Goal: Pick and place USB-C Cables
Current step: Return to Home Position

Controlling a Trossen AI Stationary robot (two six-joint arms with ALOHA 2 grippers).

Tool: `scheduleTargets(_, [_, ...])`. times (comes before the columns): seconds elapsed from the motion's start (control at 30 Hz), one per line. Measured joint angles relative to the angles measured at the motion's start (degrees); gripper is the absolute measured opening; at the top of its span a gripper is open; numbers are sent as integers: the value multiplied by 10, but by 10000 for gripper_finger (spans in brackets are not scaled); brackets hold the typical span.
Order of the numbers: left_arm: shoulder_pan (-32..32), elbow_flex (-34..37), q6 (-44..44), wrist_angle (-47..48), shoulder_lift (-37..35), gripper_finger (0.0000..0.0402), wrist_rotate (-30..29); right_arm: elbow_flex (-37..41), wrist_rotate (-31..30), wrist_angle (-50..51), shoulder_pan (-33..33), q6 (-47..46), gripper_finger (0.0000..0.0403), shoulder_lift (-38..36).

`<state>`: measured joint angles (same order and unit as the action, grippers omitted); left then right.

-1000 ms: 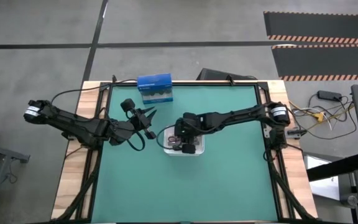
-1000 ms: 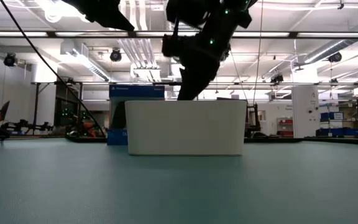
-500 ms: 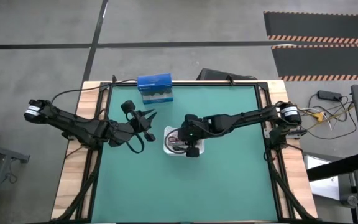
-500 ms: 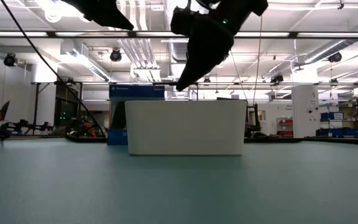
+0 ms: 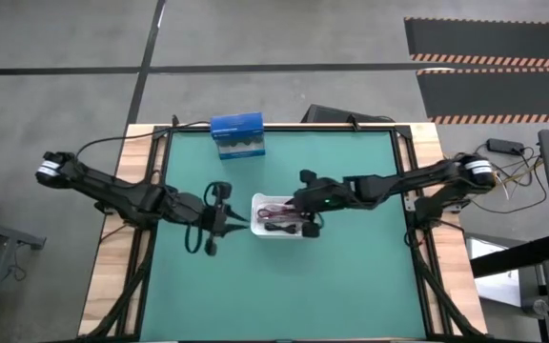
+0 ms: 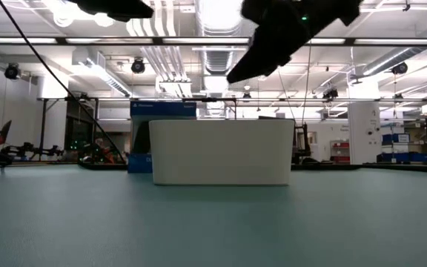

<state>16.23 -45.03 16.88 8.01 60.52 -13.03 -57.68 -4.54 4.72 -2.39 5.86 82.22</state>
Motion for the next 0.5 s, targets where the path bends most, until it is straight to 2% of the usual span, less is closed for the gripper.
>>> scheduleTargets(0.2, [0, 16, -26, 32, -54, 52, 7, 90, 0, -64, 0, 3, 67, -96])
scheduleTargets(0.37, [0, 59, -31, 28, -117, 52, 8, 153, -2, -101, 0, 7, 63, -170])
scheduleTargets(0.5, [0, 103, -29, -2, -171, 52, 8, 191, -28, -102, 0, -2, 63, -221])
